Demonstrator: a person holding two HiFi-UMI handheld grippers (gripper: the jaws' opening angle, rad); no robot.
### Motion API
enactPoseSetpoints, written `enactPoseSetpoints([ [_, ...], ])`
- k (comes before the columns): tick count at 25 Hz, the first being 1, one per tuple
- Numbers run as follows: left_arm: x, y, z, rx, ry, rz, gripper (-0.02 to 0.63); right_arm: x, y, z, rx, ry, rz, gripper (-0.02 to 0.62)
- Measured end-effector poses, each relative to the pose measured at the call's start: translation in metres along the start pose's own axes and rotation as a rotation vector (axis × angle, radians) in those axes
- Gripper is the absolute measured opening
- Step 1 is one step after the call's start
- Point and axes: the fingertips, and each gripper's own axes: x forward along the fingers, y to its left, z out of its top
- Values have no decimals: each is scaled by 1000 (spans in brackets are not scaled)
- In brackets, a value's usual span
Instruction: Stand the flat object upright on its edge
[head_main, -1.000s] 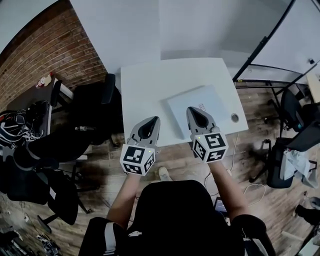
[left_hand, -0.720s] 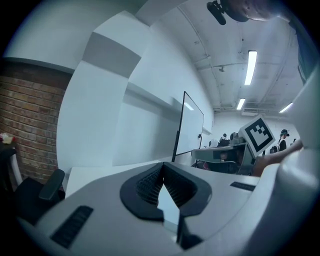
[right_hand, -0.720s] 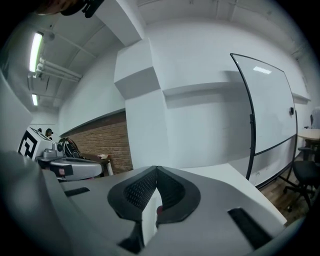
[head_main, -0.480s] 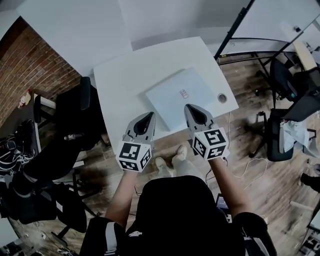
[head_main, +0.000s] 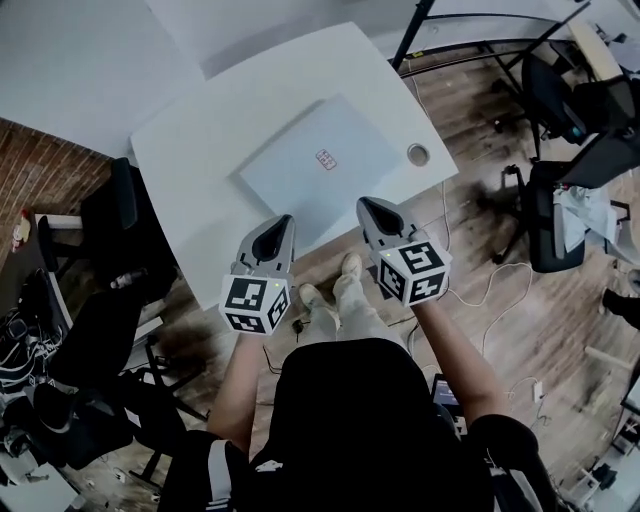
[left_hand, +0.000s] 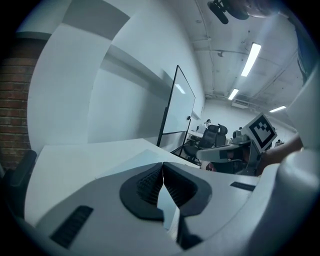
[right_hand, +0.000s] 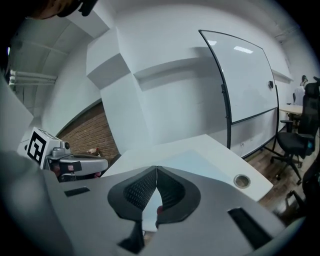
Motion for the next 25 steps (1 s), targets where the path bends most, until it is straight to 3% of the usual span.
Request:
enactPoseSetpoints([
  [18, 78, -3, -64, 60, 199, -89, 19, 6, -74, -80, 215, 114, -76, 40],
  [25, 100, -2, -73, 145, 260, -119, 134, 7, -78, -107, 275, 149, -82, 40],
])
